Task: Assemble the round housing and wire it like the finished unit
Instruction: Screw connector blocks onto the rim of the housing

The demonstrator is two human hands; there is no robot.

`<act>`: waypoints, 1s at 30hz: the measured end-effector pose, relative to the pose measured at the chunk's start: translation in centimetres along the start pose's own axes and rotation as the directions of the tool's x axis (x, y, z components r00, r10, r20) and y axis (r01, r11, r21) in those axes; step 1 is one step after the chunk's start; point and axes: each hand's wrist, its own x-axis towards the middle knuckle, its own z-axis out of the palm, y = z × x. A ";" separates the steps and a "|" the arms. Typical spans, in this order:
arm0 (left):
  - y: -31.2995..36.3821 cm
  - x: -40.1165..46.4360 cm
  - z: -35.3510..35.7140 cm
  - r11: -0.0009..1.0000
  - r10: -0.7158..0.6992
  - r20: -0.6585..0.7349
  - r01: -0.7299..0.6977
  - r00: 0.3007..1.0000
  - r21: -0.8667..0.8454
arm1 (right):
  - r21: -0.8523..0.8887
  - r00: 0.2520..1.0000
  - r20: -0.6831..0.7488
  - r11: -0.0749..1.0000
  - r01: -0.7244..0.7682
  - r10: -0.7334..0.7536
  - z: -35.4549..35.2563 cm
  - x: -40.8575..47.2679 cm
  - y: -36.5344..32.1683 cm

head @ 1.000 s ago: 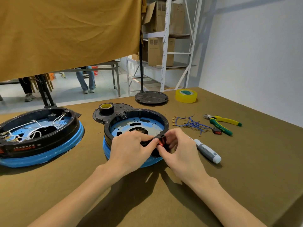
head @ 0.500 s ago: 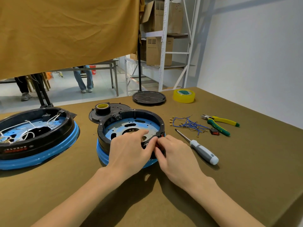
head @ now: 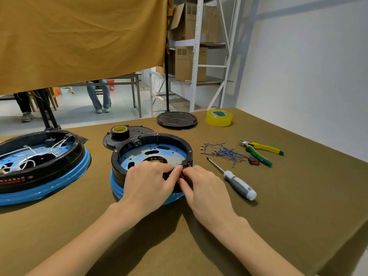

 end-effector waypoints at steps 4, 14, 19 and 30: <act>0.1 0.1 -0.4 1.000 -0.002 0.028 0.002 1.000 0.008 | 0.113 0.998 0.021 0.992 -0.058 0.056 0.5 -0.4 0.1; -0.1 0.1 -0.4 1.000 0.004 0.021 -0.004 1.000 0.004 | 0.055 1.000 -0.002 0.998 -0.022 0.022 1.0 -0.5 0.6; -0.1 0.1 -0.5 1.000 -0.005 0.046 0.004 0.999 0.020 | -0.016 1.000 -0.004 1.000 0.022 -0.022 0.8 -0.4 0.5; -2.4 2.3 -2.0 0.988 -0.140 0.387 0.157 0.911 -0.012 | -0.053 1.000 0.010 0.999 0.013 -0.012 0.6 -0.4 -0.2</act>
